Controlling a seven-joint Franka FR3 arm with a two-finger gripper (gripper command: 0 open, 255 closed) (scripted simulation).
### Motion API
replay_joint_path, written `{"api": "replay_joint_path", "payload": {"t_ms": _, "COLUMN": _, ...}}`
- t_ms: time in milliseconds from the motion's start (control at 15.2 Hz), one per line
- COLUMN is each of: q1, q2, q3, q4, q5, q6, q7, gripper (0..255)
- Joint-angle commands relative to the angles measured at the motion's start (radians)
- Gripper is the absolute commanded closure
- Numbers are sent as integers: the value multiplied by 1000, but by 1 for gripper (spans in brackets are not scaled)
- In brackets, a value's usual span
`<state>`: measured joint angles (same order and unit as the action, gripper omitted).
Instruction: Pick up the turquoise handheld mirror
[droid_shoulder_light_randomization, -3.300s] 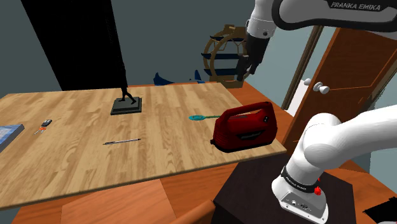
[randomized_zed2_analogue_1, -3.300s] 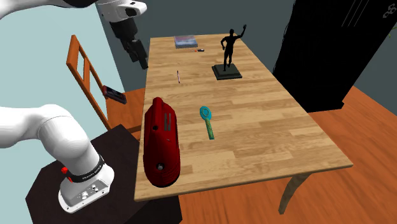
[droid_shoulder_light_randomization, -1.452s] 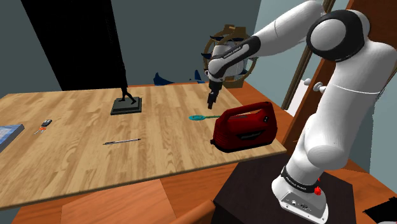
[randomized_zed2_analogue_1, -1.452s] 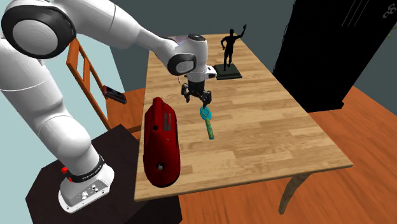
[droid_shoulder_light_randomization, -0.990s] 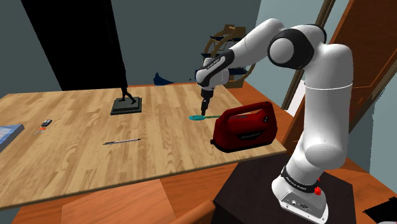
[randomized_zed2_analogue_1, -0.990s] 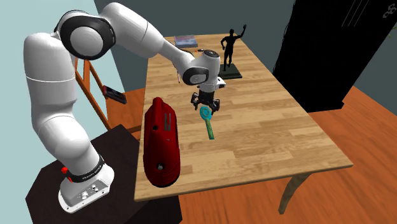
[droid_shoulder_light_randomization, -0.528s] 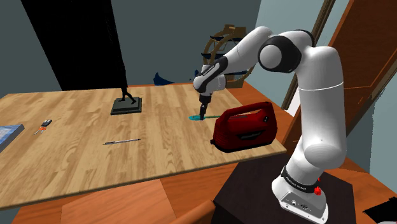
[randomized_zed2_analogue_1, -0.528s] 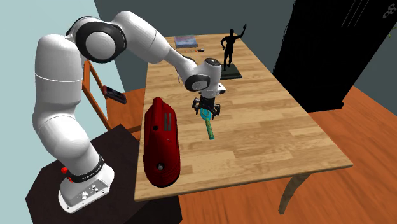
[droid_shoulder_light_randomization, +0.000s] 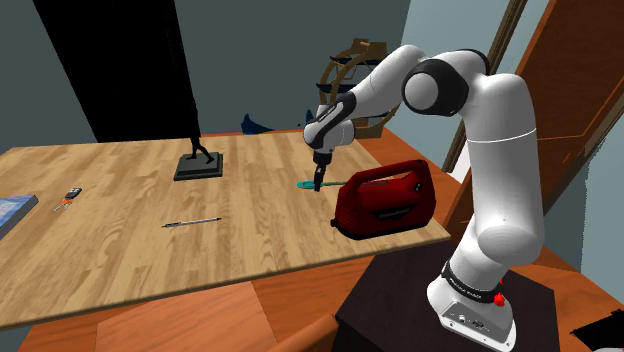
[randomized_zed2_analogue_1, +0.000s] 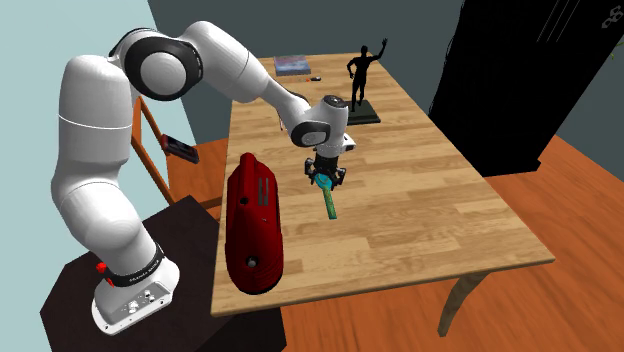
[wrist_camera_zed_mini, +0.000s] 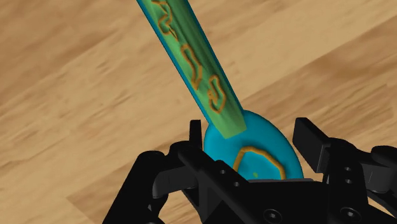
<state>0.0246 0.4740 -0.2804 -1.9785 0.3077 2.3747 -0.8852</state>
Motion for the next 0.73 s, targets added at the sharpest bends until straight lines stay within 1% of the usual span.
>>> {"api": "replay_joint_path", "payload": {"t_ms": 0, "q1": 0, "q2": 1, "q3": 1, "q4": 0, "q5": 0, "q6": 1, "q7": 0, "gripper": 255}}
{"api": "replay_joint_path", "payload": {"t_ms": 264, "q1": 0, "q2": 1, "q3": 1, "q4": -2, "q5": 1, "q6": 3, "q7": -1, "gripper": 255}}
{"api": "replay_joint_path", "payload": {"t_ms": 660, "q1": 12, "q2": -57, "q3": -16, "q4": 1, "q5": -28, "q6": -55, "q7": 22, "gripper": 255}}
